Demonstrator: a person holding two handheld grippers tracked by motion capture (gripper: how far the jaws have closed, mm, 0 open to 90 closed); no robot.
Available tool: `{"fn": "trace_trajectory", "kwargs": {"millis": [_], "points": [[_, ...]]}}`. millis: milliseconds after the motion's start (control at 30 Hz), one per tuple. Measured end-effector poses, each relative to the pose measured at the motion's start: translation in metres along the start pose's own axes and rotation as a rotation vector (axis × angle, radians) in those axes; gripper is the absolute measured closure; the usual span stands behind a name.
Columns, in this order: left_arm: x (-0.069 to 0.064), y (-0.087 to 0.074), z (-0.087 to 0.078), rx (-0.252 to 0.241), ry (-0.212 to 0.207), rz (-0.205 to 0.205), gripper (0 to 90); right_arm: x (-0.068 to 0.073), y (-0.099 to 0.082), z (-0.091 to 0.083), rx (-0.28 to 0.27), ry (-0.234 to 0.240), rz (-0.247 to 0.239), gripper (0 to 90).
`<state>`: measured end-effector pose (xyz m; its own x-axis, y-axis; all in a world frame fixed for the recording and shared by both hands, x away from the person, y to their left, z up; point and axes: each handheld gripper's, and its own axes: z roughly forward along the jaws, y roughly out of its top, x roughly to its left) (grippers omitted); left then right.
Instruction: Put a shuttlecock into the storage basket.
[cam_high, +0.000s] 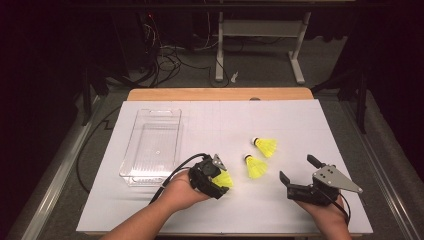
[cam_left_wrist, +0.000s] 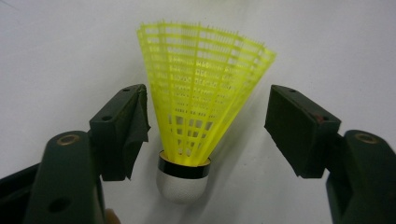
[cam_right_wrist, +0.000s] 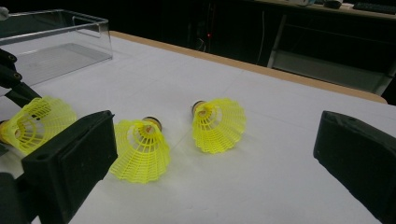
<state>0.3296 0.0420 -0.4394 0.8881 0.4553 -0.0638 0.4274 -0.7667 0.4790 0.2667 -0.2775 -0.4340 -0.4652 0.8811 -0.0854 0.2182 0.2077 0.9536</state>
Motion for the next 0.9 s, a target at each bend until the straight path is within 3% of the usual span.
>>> {"fn": "trace_trajectory", "kwargs": {"millis": [367,900], "points": [[0.001,-0.0028,0.0039,0.035,0.004,0.007,41.5,0.0,0.0003,-0.0002,-0.003,0.001,0.005,0.0],[0.0027,-0.0034,-0.0002,0.022,0.018,0.01,53.7,-0.0003,0.0004,-0.0003,-0.004,-0.002,0.006,0.0]]}}
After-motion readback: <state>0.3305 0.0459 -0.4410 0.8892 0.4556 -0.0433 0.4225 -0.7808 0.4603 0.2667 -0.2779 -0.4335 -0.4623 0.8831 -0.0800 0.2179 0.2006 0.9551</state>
